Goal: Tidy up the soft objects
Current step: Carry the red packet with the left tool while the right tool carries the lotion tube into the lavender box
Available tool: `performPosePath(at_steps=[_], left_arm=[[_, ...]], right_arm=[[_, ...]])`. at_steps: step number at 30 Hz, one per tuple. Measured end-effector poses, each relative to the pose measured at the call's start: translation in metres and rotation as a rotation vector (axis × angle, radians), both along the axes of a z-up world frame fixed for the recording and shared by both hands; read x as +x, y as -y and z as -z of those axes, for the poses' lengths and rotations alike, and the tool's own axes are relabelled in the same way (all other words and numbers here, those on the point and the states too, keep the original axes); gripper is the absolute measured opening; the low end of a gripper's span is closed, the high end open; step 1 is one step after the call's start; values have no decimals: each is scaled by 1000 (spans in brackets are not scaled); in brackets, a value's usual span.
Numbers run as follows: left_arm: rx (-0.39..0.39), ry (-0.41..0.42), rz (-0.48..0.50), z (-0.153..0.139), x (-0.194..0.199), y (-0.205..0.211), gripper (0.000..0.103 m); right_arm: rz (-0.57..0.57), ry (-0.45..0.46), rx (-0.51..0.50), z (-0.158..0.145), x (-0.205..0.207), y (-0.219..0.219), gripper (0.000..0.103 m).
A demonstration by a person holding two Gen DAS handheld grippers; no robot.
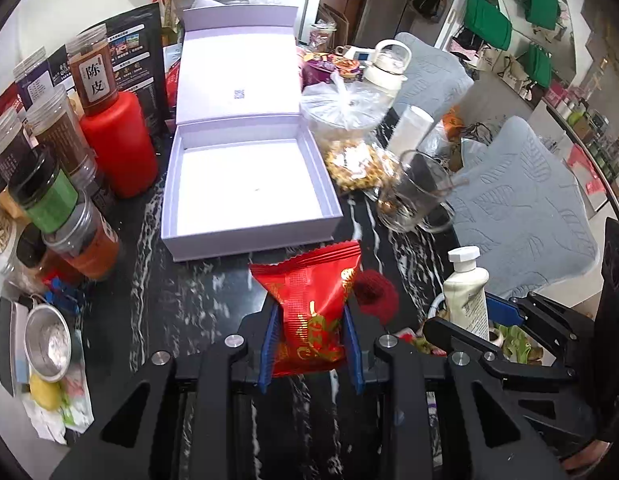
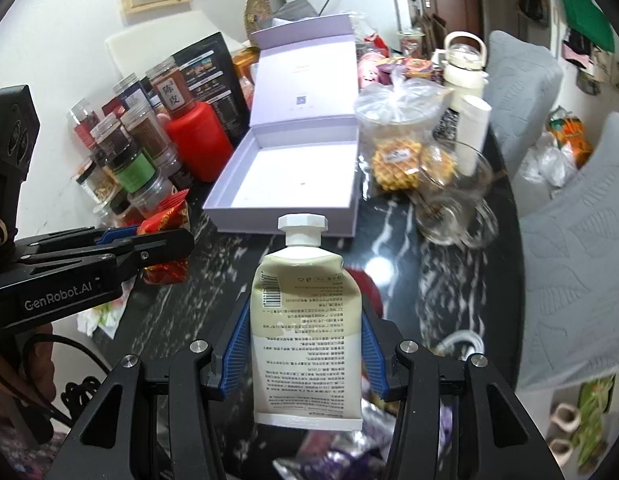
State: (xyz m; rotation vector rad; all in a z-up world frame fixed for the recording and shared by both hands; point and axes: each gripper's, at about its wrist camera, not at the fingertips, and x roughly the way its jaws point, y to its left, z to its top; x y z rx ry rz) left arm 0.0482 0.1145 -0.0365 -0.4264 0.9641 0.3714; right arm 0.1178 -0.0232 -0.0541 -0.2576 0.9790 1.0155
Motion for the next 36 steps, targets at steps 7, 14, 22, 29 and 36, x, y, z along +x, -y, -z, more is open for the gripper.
performPosePath(at_steps=[7,14,22,29,36], left_arm=[[-27,7,-13,4,19,-45,29],[-30,8,-20,7,40,-88,29],[-6,5,-3,15,73,-131,29],[15,-1,4,28,101,-158,29],[26,-8,-3,48,127,-187,29]], right_arm=[[-25,-2,-7,-1,20,-46,49],[-28,7,-7,1,44,-88,49],[-33,20,-16,9,77,-133,49],[-28,23,-31,22,107,-167,49],[-6,34,-36,35,136,-202,49]])
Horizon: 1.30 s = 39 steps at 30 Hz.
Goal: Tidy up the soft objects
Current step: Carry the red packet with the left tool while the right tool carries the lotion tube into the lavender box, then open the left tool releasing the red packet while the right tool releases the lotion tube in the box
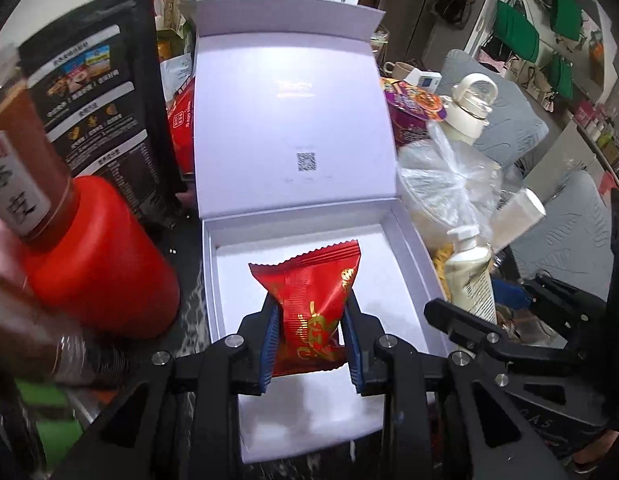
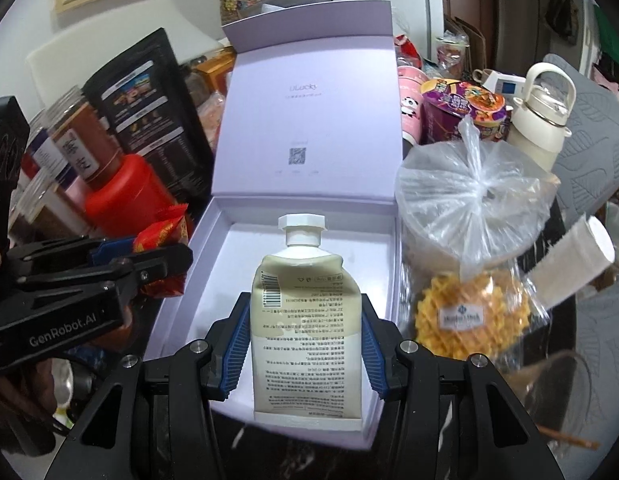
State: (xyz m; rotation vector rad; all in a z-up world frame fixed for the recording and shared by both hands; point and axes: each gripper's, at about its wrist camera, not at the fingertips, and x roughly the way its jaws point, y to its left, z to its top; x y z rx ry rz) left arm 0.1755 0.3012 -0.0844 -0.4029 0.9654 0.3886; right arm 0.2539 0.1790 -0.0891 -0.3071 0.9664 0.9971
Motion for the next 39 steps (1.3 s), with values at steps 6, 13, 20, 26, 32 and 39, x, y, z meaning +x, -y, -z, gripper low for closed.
performPosePath(at_steps=[6,13,20,26,32,39], left_arm=[[12,1,-22,17,18,-25,29],[39,-20,-16,41,35,-41,29],[47,-35,0,61,48,-46,29],[83,-63,-4,74,54,-46,29],[80,-124,3,84,62,-48,29],[70,-129,-19,78,65,-47,39]], right_arm=[[17,10,14,8,19,-26,49],[30,30,4,30,36,-52,49],[51,48,-15,49,49,-63,49],[57,54,-47,61,56,-69,50],[83,60,-80,67,58,-69,71],[111,67,-86,61,58,-57,72]])
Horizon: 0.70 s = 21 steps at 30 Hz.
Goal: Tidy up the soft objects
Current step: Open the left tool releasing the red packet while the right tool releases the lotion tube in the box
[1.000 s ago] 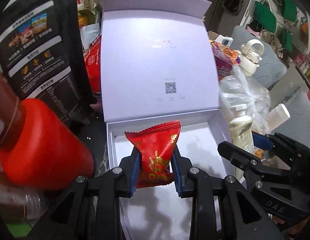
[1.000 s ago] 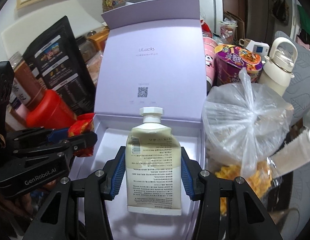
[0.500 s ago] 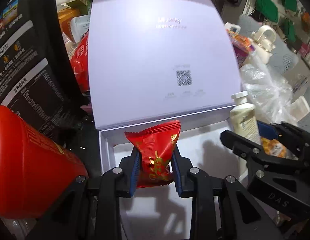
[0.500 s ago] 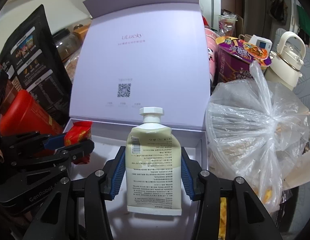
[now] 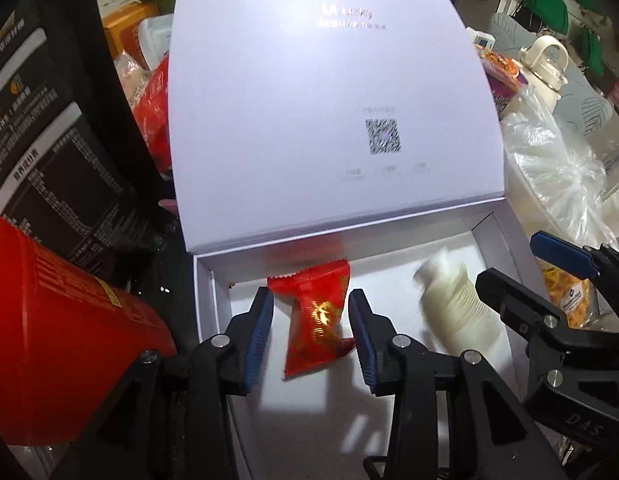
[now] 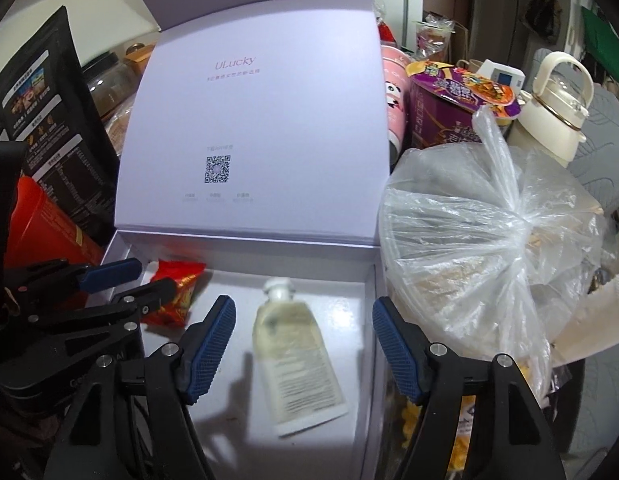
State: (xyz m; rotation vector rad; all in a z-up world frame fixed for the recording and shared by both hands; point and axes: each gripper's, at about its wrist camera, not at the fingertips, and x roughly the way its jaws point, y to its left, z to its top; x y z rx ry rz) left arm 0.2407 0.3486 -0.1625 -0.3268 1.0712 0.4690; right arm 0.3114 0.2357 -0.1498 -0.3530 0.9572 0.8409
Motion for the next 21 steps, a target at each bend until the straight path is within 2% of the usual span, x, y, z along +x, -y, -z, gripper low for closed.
performPosePath(at_steps=[10,21], left_arm=[[30,41,27,-38,-5,11,39],[74,107,29,-95,-32,23,39]], right_arm=[[18,33,17,-30,-7,12,72],[30,86,72,-78,-24,31,72]])
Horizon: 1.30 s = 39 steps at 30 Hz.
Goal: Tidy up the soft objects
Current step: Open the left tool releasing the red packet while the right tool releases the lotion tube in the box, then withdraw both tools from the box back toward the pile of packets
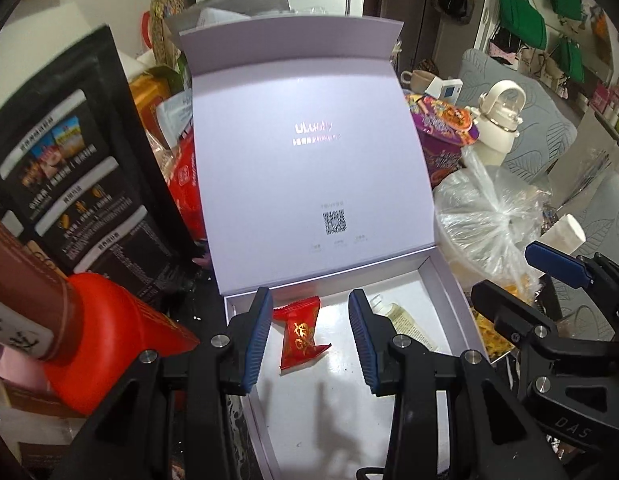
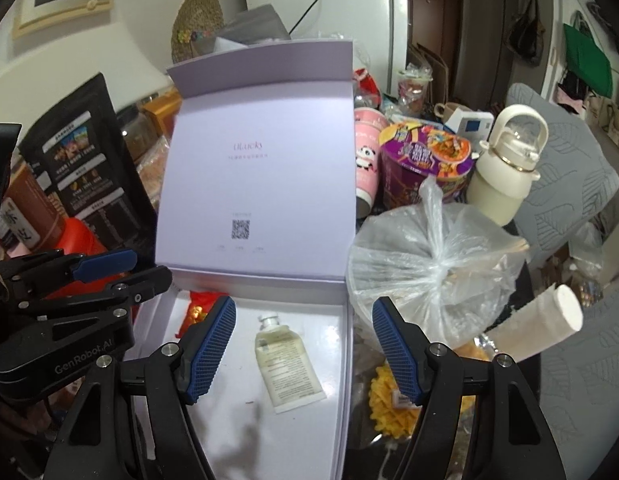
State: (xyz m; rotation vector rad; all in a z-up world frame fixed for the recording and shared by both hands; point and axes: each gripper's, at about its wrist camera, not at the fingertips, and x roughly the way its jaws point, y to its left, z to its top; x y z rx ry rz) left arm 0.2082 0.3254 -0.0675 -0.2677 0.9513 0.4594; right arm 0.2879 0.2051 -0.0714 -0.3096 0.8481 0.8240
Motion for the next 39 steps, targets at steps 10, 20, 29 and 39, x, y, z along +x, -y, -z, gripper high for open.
performPosePath(at_steps=[10,20,29,39], left_arm=[[42,61,14,-44,-17,24,39],[74,116,28,-81,-43,57,39],[80,139,44,-96,-64,86,39],[64,138,86,-103,-85,128,39]], right_arm=[[11,63,48,-46,-27,23,72],[30,108,80,-77,-57,55,72],[54,136,100,-94,-82,88,72],[81,152,104,-104,-110,134,72]])
